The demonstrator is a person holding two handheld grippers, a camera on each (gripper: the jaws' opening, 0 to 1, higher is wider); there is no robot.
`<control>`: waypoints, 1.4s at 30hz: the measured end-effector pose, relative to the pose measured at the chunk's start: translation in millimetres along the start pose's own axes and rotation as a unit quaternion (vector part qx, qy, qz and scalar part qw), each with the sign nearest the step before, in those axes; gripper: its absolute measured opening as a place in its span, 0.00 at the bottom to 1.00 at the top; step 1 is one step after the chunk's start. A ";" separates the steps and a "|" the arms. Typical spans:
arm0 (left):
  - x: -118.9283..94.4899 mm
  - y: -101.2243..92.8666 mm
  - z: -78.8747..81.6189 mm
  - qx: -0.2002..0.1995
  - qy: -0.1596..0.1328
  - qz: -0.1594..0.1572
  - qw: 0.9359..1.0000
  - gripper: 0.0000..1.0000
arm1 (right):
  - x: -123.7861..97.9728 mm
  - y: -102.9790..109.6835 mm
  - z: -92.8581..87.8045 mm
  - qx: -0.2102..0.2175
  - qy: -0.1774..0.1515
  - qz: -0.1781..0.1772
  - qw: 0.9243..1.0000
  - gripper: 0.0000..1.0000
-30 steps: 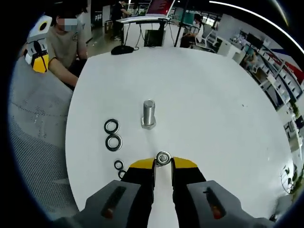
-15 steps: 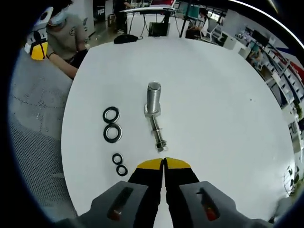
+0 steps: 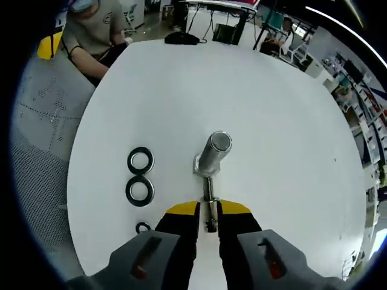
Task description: Place the washer onto the threaded stud by aligning its center hole with the stud, sliding it down to the base, and recovering from edge contact or off-axis alignment until the washer reaches the visible bottom stop.
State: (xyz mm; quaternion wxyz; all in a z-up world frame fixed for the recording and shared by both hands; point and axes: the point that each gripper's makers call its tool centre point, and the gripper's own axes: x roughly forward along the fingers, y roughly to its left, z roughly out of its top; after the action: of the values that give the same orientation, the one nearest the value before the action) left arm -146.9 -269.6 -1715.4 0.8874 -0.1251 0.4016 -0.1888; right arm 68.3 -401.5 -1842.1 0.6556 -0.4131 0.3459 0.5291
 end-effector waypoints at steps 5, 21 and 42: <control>0.3 -0.1 0.8 -0.002 -0.001 -0.002 1.000 0.00 | -0.7 -4.3 6.7 -0.008 -0.005 -0.009 1.000 0.13; 0.8 -0.7 1.5 -0.001 0.000 -0.005 1.000 0.00 | 15.0 -8.3 9.5 -0.045 0.021 -0.010 0.999 0.14; 0.3 -1.5 1.5 0.002 -0.001 -0.007 1.000 0.00 | -28.6 -25.3 -1.0 0.063 -0.068 -0.051 0.994 0.02</control>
State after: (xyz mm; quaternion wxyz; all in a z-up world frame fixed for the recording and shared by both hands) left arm -145.9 -270.9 -1714.1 0.8868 -0.1257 0.3996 -0.1955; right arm 87.3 -416.5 -1812.7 0.7287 -0.3511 0.3118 0.4985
